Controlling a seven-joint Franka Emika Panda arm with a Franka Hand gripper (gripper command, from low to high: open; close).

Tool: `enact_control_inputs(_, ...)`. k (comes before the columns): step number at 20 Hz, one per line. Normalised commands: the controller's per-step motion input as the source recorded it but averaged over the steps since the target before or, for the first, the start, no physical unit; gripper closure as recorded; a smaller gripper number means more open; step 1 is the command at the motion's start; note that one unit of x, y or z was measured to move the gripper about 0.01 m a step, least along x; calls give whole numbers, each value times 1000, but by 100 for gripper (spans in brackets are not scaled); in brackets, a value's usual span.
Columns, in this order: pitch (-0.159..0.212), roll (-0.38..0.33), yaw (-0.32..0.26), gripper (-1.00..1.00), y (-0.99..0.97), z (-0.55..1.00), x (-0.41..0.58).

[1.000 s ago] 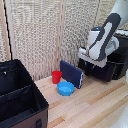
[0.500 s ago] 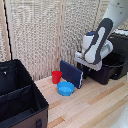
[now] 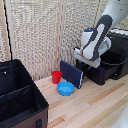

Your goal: Please move the gripper into proximity with the fryer handle. Once close enough, gingerly grasp the handle and gently tug the fryer basket open in your direction.

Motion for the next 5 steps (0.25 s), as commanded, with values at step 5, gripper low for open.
enact_control_inputs(5,60,-15,-73,-100,-7,871,30)
